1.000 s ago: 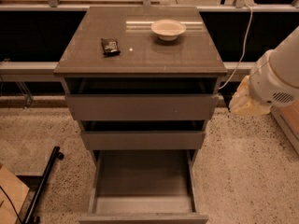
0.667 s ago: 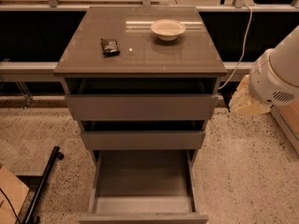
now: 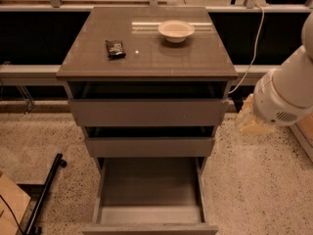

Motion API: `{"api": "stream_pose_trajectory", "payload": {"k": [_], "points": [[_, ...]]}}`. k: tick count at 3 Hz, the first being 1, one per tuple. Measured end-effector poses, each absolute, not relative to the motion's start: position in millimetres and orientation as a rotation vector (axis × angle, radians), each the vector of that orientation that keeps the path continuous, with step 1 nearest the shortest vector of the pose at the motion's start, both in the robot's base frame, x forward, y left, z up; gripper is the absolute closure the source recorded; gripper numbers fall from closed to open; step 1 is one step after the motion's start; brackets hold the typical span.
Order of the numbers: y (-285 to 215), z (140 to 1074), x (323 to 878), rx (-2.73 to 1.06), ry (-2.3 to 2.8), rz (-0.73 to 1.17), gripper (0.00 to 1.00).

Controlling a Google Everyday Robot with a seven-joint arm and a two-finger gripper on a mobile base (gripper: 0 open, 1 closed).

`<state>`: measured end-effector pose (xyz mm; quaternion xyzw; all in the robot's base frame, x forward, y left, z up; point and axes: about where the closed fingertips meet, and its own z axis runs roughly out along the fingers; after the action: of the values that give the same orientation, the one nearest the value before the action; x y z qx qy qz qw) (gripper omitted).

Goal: Close bottom drawer

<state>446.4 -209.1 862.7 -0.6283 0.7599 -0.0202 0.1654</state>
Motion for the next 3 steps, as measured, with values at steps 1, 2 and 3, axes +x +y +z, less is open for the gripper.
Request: {"api": "stream_pose_trajectory", "payload": {"k": [1, 2, 3], "points": [[-199, 793, 438, -1.821, 2.155, 0.095, 1.00], [-195, 700, 437, -1.840, 2.141, 0.267, 1.00], [-195, 702, 436, -1.841, 2.140, 0.264, 1.00]]}}
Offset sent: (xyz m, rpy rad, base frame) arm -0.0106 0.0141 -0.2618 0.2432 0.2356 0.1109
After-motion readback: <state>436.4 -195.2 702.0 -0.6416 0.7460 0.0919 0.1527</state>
